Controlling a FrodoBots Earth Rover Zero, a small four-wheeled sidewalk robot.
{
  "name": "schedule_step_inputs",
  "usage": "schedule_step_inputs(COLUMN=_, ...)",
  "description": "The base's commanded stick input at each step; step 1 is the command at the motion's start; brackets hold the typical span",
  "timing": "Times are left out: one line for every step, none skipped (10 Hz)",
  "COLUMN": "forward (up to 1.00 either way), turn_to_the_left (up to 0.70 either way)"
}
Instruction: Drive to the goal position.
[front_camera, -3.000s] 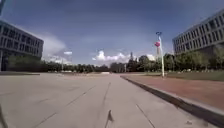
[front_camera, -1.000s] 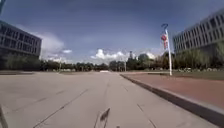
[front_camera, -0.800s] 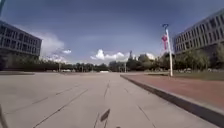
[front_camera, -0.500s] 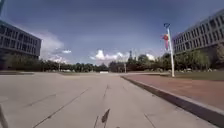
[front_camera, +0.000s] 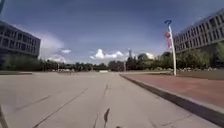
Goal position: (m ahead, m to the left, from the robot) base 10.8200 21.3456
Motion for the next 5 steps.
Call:
schedule_step_inputs(forward=0.70, turn_to_the_left=0.00)
schedule_step_inputs(forward=0.70, turn_to_the_left=0.00)
schedule_step_inputs(forward=0.70, turn_to_the_left=0.00)
schedule_step_inputs(forward=0.70, turn_to_the_left=0.00)
schedule_step_inputs(forward=0.70, turn_to_the_left=0.00)
